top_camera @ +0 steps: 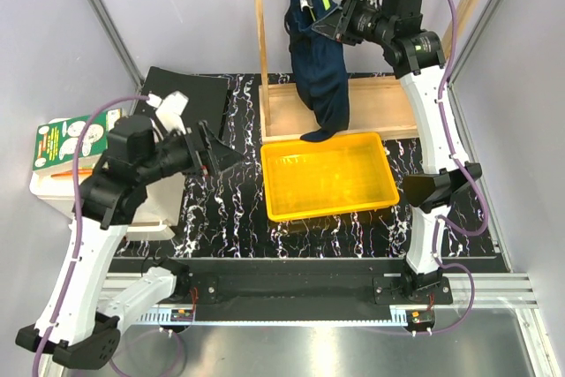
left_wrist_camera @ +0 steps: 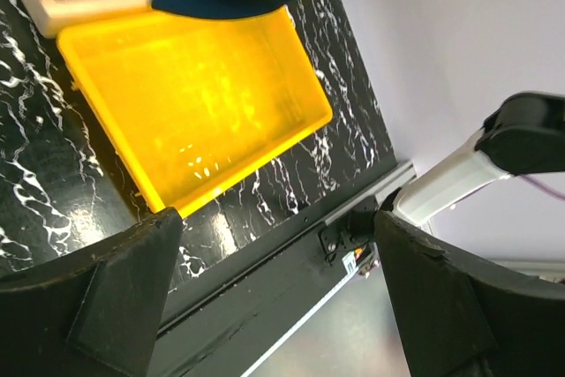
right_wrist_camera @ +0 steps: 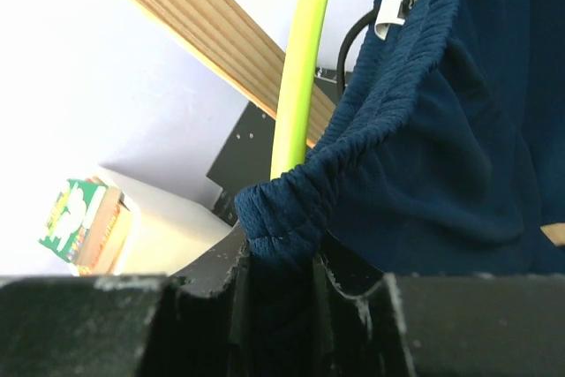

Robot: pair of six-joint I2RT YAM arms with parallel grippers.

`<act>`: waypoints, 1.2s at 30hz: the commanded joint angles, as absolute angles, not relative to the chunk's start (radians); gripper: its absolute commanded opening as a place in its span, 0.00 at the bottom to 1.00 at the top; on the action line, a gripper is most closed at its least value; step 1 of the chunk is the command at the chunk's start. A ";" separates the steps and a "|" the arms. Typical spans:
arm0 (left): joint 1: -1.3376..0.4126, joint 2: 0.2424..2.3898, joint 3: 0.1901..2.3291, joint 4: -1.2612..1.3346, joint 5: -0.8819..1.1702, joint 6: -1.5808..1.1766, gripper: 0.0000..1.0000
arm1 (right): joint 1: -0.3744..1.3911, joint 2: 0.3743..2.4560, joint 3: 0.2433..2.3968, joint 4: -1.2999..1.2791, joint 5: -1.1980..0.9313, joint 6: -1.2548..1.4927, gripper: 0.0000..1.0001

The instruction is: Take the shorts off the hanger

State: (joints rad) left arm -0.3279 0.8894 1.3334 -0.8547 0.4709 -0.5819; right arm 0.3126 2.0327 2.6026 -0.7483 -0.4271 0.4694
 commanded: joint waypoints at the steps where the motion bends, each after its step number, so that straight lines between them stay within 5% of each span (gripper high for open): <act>1: -0.386 0.833 1.283 -0.672 0.454 -0.612 0.93 | 0.318 1.956 2.580 -0.558 -0.356 0.555 0.00; 13: -0.534 0.689 1.137 -0.569 0.429 -0.704 0.91 | 0.318 1.853 2.520 -0.379 -0.310 0.750 0.00; 30: -0.540 0.713 1.236 -0.469 0.546 -0.755 0.91 | 0.321 1.790 2.527 -0.282 -0.351 0.787 0.00; 36: -0.540 0.762 1.316 -0.454 0.526 -0.718 0.91 | 0.321 1.588 2.251 -0.285 -0.387 0.730 0.00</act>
